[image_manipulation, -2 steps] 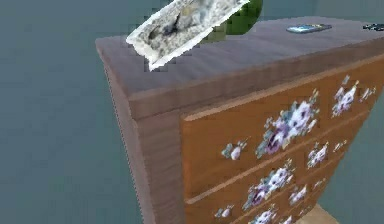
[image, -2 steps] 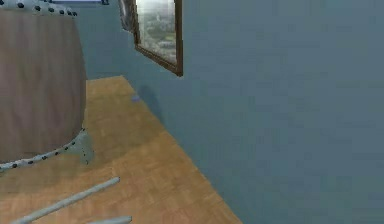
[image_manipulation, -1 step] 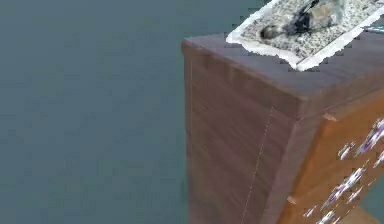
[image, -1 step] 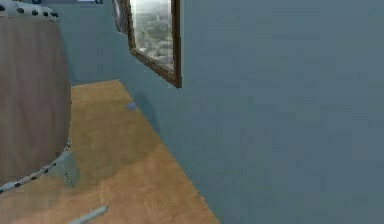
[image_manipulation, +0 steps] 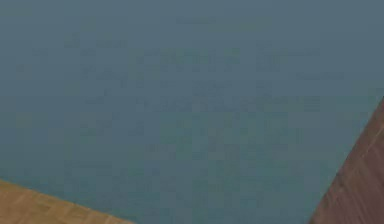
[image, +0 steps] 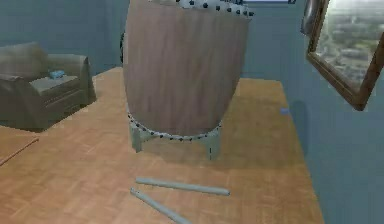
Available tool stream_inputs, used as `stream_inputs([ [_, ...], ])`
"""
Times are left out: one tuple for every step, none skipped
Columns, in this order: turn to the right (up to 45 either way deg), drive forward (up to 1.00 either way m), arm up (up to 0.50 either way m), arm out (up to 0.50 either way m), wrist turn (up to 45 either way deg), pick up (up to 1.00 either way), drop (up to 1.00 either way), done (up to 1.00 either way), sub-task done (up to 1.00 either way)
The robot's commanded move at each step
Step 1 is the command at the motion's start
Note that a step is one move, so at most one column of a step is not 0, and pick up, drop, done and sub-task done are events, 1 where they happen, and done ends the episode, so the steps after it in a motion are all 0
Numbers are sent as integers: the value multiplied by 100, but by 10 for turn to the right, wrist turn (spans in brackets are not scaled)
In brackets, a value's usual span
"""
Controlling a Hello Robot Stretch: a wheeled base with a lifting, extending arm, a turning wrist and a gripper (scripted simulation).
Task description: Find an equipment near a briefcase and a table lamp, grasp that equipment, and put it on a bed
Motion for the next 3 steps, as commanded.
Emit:
stream_inputs([
  [-450,0,0,0,0,0,0,0,0],
  [0,100,0,0,0,0,0,0,0],
  [-240,0,0,0,0,0,0,0,0],
])
